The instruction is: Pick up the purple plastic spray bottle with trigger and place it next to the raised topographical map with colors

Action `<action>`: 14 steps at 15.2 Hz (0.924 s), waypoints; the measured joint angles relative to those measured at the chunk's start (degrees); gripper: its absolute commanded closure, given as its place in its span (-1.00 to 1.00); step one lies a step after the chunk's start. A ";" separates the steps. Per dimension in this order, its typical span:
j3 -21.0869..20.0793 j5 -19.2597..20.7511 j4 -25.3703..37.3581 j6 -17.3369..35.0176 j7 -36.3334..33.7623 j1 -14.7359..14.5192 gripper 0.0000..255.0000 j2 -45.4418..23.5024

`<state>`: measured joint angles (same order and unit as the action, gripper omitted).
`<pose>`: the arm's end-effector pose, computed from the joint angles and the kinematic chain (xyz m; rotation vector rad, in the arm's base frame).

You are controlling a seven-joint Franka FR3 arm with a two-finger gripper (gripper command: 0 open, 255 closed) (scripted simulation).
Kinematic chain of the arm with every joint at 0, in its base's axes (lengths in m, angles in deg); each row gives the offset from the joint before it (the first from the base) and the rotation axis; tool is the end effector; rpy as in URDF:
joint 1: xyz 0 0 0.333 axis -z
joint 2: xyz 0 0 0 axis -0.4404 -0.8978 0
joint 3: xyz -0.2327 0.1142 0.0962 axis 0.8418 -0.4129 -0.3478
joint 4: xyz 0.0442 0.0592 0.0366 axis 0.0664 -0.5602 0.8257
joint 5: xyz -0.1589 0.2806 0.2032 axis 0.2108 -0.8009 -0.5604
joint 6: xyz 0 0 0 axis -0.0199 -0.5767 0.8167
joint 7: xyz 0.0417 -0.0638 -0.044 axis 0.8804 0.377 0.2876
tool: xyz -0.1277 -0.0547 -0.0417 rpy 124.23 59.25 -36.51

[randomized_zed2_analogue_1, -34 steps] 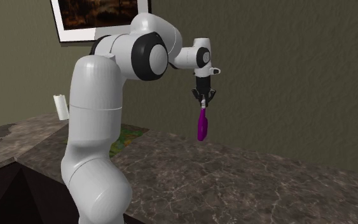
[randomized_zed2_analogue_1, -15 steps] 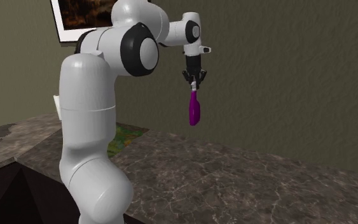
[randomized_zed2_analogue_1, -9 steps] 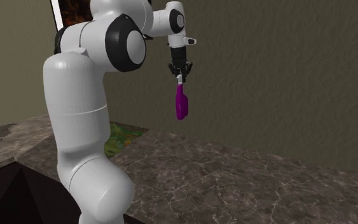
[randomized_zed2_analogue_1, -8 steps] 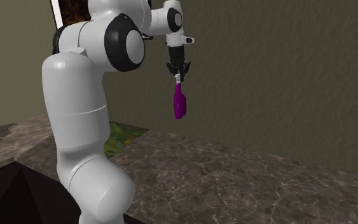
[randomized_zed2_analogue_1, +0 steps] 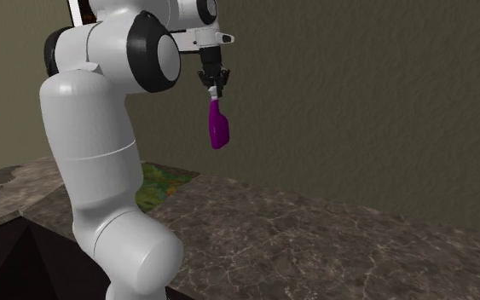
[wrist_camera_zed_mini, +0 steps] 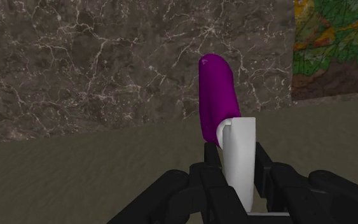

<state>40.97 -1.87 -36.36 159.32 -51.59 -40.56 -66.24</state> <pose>0.4264 0.2977 0.6356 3.0928 0.4210 0.2227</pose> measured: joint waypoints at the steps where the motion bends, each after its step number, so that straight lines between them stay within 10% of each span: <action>1: -0.62 0.06 0.87 -1.03 -1.07 -0.53 1.00 0.11; 14: -9.83 4.00 17.07 -14.77 -16.17 -8.63 1.00 -4.26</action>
<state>31.14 2.12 -19.29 144.56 -67.76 -49.19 -70.50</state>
